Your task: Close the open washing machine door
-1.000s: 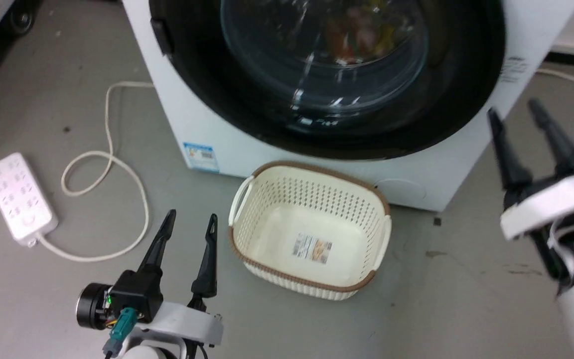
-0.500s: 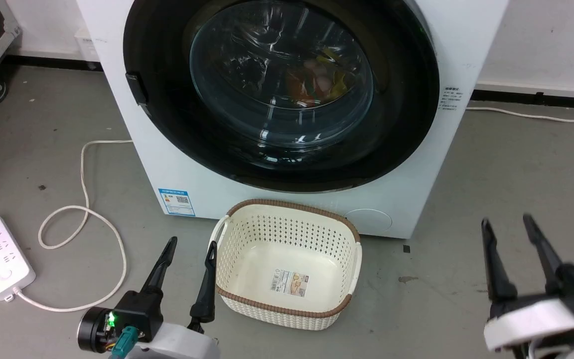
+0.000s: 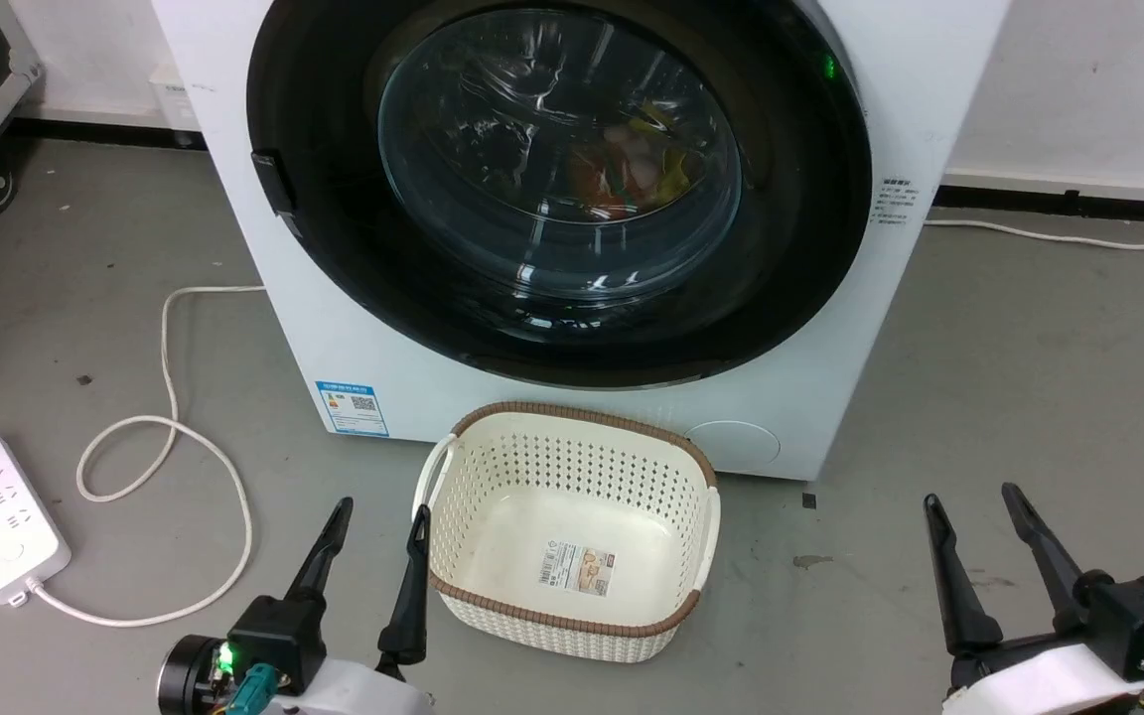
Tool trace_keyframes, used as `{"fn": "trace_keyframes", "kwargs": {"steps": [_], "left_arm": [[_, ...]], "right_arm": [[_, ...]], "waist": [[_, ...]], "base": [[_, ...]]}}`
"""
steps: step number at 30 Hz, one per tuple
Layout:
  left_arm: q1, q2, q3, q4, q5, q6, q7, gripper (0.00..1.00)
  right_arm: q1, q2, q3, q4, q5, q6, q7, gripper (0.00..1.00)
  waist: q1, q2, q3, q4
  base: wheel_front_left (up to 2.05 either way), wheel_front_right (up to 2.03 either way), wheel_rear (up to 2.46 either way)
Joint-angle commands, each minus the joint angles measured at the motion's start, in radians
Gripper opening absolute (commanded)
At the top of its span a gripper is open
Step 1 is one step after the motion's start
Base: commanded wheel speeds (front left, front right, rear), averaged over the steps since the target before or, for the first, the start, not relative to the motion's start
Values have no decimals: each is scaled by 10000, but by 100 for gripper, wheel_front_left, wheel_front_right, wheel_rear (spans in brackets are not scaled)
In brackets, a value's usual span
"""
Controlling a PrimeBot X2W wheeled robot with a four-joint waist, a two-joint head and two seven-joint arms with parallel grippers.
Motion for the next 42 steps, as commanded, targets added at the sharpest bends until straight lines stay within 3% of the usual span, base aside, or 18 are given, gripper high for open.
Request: {"fn": "trace_keyframes", "kwargs": {"steps": [1,2,3,42], "left_arm": [[132,-8,24,29,-8,-44,-45,100],[126,-13,39,55,-39,-38,-45,100],[0,-4,14,39,-45,2,2,0],[39,-58,309,-363,296,189,747,0]], "right_arm": [[146,54,21,42,54,-7,24,100],[154,60,29,67,50,-7,43,100],[12,10,16,48,3,0,47,0],[-84,40,171,-58,-256,-2,555,0]], "waist": [[0,-1,1,14],[0,-1,0,28],[0,-1,-1,28],[0,-1,-22,27]], "base": [[0,0,0],[0,0,0],[0,0,0],[0,0,0]]}}
